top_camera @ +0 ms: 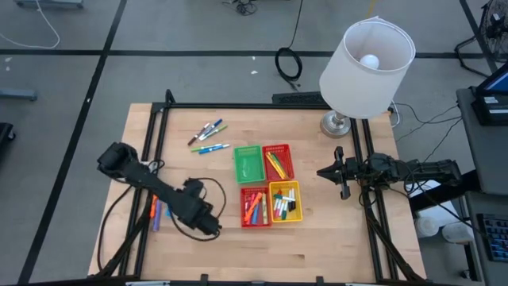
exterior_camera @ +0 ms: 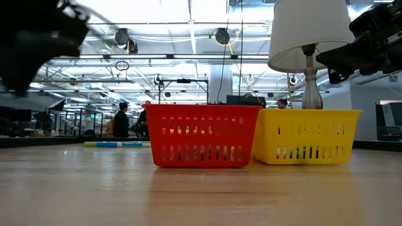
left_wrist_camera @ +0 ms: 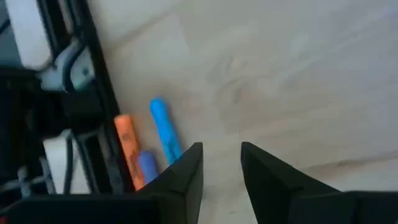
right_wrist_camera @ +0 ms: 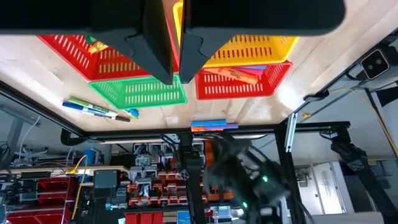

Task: Pick & Place Markers
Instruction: Put the large orange highlighter into the bottom red bin

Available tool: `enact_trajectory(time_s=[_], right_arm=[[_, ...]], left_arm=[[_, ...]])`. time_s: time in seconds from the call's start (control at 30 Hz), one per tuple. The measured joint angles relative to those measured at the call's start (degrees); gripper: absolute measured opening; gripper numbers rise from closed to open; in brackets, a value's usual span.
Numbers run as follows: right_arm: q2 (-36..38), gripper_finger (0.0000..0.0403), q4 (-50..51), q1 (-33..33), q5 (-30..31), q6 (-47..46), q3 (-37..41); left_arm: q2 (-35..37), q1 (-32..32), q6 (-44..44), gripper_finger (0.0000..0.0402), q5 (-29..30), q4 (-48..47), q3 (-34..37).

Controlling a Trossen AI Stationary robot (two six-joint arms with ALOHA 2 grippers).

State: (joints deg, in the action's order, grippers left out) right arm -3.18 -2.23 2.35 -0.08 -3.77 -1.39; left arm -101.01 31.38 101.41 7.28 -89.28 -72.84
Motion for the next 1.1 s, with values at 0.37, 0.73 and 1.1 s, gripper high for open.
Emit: enact_trajectory(time_s=[0.37,0.73,1.1], right_arm=[[0.0,0.0018,0.1,0.0,0.0,0.0,0.0],[0.0,0.0018,0.0,0.0,0.0,0.0,0.0],[0.0,0.0018,0.0,0.0,0.0,0.0,0.0]], left_arm=[[4.5,1.5,10.0,0.0058,-19.4,3.2,20.5],[7.8,3.1,12.5,0.0013,-24.5,15.9,32.8],[7.9,4.7,13.0,0.0013,-27.0,21.0,35.6]])
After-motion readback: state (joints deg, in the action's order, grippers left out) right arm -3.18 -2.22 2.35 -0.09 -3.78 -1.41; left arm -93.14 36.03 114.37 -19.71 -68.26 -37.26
